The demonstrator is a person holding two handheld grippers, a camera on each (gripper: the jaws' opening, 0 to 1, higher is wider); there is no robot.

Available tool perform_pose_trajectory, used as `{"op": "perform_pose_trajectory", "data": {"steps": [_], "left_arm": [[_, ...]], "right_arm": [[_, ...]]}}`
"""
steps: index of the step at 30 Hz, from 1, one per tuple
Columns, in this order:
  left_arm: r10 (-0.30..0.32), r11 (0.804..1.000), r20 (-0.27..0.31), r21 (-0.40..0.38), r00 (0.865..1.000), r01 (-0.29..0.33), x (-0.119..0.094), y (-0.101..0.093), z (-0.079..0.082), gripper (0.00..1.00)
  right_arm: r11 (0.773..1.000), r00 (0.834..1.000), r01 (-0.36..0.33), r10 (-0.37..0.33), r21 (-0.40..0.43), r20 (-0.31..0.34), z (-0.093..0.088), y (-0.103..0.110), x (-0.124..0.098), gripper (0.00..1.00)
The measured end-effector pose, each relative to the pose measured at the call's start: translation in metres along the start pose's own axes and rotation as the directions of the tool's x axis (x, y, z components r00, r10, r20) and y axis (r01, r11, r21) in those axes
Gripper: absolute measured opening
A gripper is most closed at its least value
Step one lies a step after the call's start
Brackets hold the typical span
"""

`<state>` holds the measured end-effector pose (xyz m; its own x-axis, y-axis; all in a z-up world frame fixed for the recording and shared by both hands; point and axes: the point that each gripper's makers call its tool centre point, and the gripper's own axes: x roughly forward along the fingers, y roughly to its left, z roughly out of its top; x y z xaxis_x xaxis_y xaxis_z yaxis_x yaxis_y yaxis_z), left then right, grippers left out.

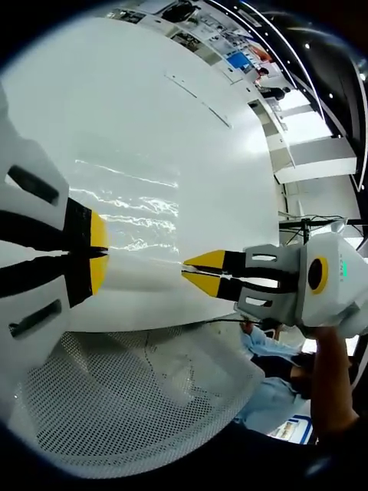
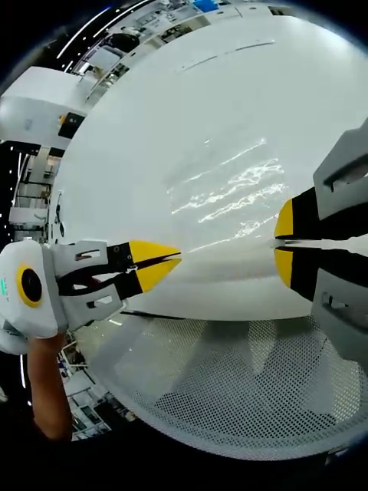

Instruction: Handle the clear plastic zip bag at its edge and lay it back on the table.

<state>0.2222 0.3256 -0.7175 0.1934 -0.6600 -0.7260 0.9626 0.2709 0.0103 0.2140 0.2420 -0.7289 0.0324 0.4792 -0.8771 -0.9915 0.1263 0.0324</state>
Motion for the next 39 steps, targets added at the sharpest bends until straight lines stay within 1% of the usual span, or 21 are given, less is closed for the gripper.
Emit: {"op": "perform_pose_trajectory", "data": {"steps": [13, 39], "left_arm": [[-0.001, 1.000, -0.003, 0.001, 1.000, 0.001, 0.001, 0.001, -0.001, 0.00], [0.003, 1.000, -0.010, 0.004, 1.000, -0.003, 0.001, 0.003, -0.002, 0.00]], "right_arm": [[1.000, 1.000, 0.005, -0.005, 0.012, -0.002, -0.007, -0.002, 0.000, 0.00], [0.999, 1.000, 0.009, -0.008, 0.034, -0.030, -0.023, -0.002, -0.005, 0.00]]}}
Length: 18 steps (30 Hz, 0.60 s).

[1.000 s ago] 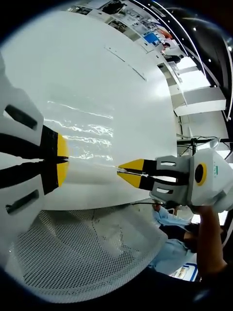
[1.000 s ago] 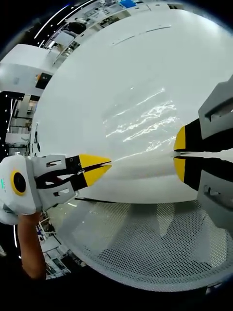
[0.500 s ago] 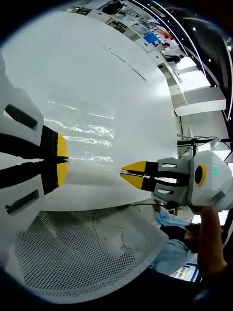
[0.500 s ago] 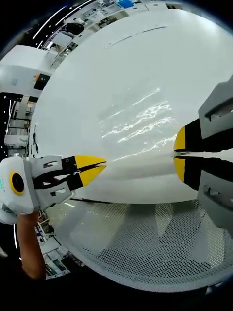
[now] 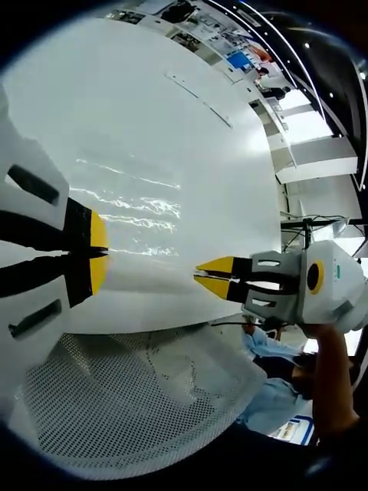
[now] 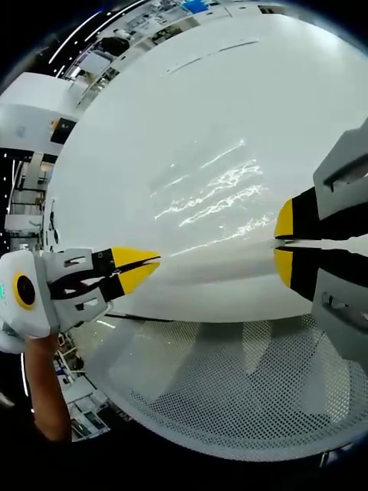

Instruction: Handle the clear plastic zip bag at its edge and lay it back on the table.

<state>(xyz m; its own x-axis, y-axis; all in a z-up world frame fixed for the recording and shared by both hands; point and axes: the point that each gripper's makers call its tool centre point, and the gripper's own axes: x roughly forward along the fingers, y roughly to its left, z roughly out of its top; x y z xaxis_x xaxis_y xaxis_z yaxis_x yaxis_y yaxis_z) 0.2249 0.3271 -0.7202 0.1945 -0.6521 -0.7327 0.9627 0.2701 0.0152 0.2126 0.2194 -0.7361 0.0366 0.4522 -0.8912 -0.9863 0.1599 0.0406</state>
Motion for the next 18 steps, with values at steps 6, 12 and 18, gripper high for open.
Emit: {"op": "perform_pose_trajectory", "data": {"steps": [6, 12, 18], "left_arm": [[0.000, 1.000, -0.003, 0.001, 1.000, 0.000, 0.0002, 0.0001, -0.0006, 0.00], [-0.001, 1.000, -0.005, 0.000, 1.000, 0.001, 0.0011, -0.0002, 0.0001, 0.00], [0.005, 1.000, -0.002, 0.003, 1.000, -0.005, -0.0004, 0.0006, 0.0009, 0.00]], "right_arm": [[1.000, 1.000, 0.003, -0.003, 0.006, -0.012, -0.0049, 0.0007, -0.0011, 0.00], [1.000, 1.000, 0.004, -0.004, 0.007, -0.013, -0.0070, 0.0009, -0.0009, 0.00], [1.000, 1.000, 0.007, -0.007, 0.014, -0.008, -0.0053, -0.0004, -0.0013, 0.00]]}}
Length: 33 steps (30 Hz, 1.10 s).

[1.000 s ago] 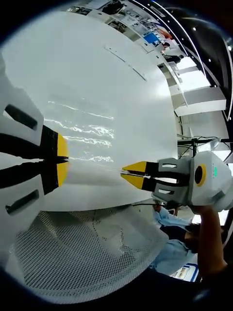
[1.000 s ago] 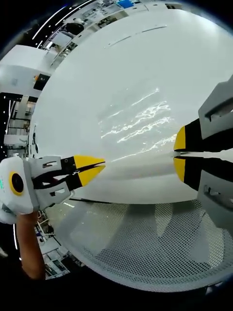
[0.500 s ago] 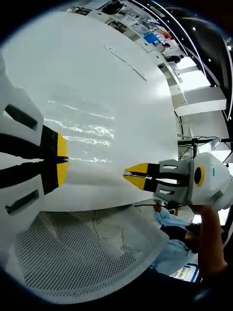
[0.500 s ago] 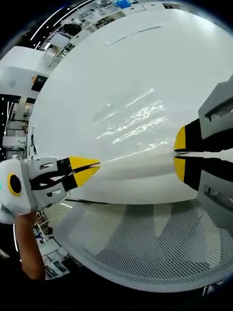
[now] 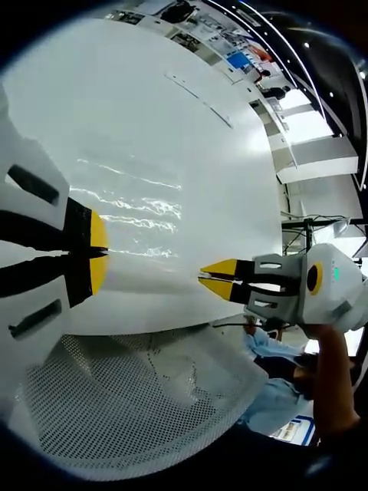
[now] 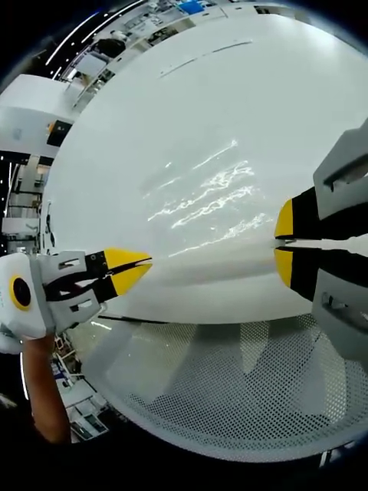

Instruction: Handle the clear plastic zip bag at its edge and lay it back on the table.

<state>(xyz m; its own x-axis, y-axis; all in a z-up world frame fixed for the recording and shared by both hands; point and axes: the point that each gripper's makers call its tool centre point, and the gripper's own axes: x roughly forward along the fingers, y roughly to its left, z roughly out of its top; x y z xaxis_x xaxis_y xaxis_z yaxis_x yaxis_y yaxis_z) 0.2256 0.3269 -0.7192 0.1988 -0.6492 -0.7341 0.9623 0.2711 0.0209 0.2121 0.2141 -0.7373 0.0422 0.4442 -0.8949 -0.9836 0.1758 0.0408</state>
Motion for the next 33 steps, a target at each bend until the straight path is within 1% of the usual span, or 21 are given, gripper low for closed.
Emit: {"op": "perform_pose_trajectory", "data": {"steps": [4, 8, 12, 15, 18, 23, 25, 33], "left_arm": [[0.001, 1.000, 0.004, 0.021, 1.000, -0.001, -0.001, -0.003, 0.001, 0.00], [0.016, 1.000, 0.010, 0.022, 1.000, -0.016, 0.000, 0.001, 0.002, 0.00], [0.006, 0.998, 0.014, 0.069, 1.000, -0.007, -0.001, -0.004, 0.003, 0.00], [-0.001, 0.995, 0.010, 0.097, 1.000, 0.000, -0.001, -0.006, 0.003, 0.00], [-0.001, 0.996, 0.011, 0.093, 1.000, 0.000, -0.001, -0.007, 0.003, 0.00], [-0.007, 0.994, 0.020, 0.109, 1.000, 0.004, 0.000, -0.010, 0.008, 0.00], [-0.008, 0.994, 0.019, 0.113, 1.000, 0.006, 0.001, -0.011, 0.009, 0.00], [-0.012, 0.988, 0.025, 0.154, 1.000, 0.008, 0.001, -0.013, 0.011, 0.00]], "right_arm": [[1.000, 1.000, 0.001, -0.001, 0.005, 0.001, 0.000, 0.001, 0.000, 0.00], [1.000, 1.000, 0.014, -0.014, 0.004, 0.000, -0.001, -0.001, 0.000, 0.00], [1.000, 1.000, 0.015, -0.015, 0.005, -0.001, -0.002, 0.000, 0.001, 0.00], [1.000, 1.000, 0.013, -0.013, -0.014, 0.001, -0.002, 0.001, 0.001, 0.00], [1.000, 1.000, 0.009, -0.008, -0.021, 0.015, -0.001, 0.002, 0.001, 0.00], [1.000, 0.998, 0.005, -0.004, -0.016, 0.061, 0.011, 0.003, -0.002, 0.03], [1.000, 0.998, 0.004, -0.002, -0.020, 0.069, 0.012, 0.002, 0.000, 0.03], [1.000, 0.992, -0.010, 0.013, -0.025, 0.124, 0.032, 0.004, -0.014, 0.05]]}}
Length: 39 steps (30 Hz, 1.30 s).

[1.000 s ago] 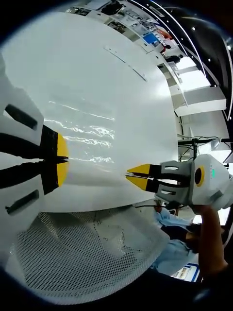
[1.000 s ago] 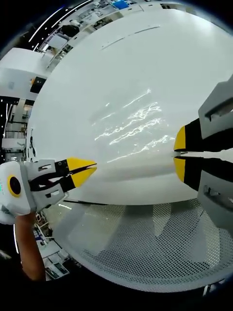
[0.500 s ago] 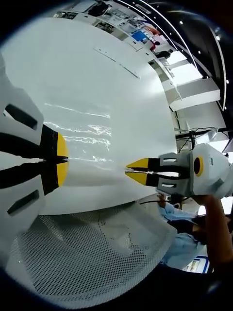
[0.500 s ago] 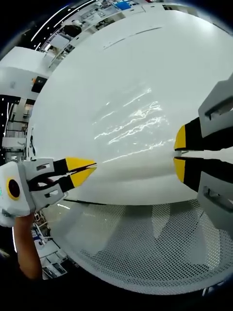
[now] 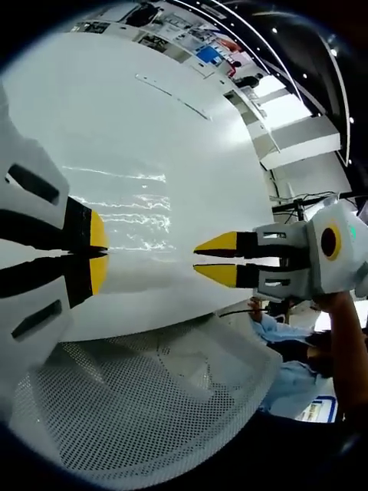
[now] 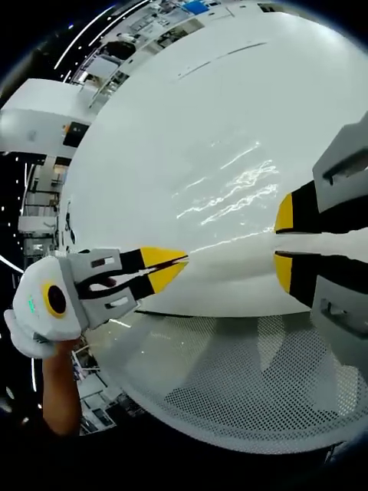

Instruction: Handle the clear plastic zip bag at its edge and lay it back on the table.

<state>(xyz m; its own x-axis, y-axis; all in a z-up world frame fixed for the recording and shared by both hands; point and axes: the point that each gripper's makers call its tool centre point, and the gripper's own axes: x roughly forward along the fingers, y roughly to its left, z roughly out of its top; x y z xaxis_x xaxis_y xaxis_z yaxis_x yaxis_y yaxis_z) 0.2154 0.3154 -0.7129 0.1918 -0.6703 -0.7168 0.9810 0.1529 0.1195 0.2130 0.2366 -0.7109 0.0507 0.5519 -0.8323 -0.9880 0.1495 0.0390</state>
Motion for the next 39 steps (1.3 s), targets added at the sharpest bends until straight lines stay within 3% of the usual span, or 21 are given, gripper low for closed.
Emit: {"op": "perform_pose_trajectory", "data": {"steps": [10, 30, 39], "left_arm": [[0.000, 1.000, 0.009, 0.023, 1.000, 0.000, 0.001, 0.000, -0.001, 0.00], [-0.018, 0.998, 0.038, 0.068, 0.999, 0.016, 0.003, -0.003, 0.005, 0.00], [-0.024, 0.999, 0.028, 0.049, 0.999, 0.023, 0.005, -0.004, 0.002, 0.00]], "right_arm": [[1.000, 1.000, -0.006, 0.006, -0.024, 0.016, 0.018, -0.004, 0.003, 0.05], [0.999, 0.999, -0.049, 0.049, -0.002, -0.013, 0.010, 0.001, 0.028, 0.01], [0.998, 0.998, -0.053, 0.054, 0.023, -0.026, 0.010, 0.004, 0.035, 0.00]]}}
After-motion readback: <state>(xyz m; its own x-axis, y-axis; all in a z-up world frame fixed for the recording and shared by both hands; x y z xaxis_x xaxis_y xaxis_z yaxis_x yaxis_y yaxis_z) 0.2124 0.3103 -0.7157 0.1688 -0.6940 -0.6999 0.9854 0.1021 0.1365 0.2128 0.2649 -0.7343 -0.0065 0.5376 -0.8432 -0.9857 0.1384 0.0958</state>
